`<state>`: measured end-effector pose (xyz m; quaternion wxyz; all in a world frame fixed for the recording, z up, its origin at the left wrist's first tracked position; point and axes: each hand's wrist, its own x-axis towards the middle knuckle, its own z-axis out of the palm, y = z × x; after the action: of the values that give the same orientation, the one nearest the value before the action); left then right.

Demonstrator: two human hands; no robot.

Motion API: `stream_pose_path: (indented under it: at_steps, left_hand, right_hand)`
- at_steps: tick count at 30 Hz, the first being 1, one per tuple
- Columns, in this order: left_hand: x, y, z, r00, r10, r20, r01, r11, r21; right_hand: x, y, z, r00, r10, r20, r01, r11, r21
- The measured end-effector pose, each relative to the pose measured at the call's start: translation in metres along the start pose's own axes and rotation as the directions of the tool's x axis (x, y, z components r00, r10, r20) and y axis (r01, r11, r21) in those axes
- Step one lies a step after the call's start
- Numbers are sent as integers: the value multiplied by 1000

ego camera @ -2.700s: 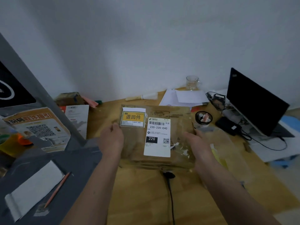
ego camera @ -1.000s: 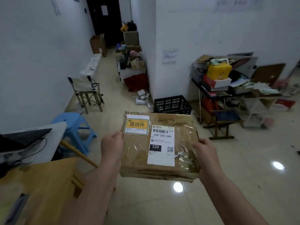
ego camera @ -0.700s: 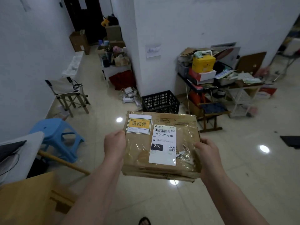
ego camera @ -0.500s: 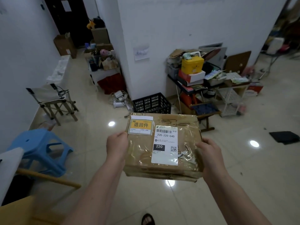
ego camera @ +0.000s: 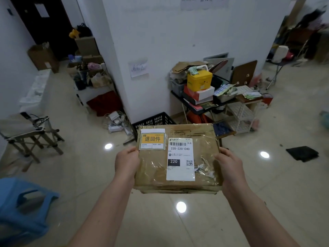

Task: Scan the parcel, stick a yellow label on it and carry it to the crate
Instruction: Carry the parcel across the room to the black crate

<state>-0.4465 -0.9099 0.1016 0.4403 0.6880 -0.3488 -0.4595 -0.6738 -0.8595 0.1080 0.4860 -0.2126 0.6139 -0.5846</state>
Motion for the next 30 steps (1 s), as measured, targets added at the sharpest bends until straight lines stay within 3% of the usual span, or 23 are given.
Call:
stream_pose_path:
  at_steps: [7,15,23,30]
  left_hand:
    - [52,16,42,999,-41,29,42,999,-25]
    - [126,44,115,996,-59,-67,61,998,31]
    - [200,73,188,972,-106,-210,100,994,-40]
    - [270,91,210,958,-158,-241,139,986,-92]
  right_hand:
    - [75,-13,15,999,35,-10,-35,999,25]
    - [188,-45,29,994,71,88,-75,996,46]
    - [302,-99,49,979,12,202,9,995,-99]
    - [383,-112,94,964,75,257,-39,989,-142]
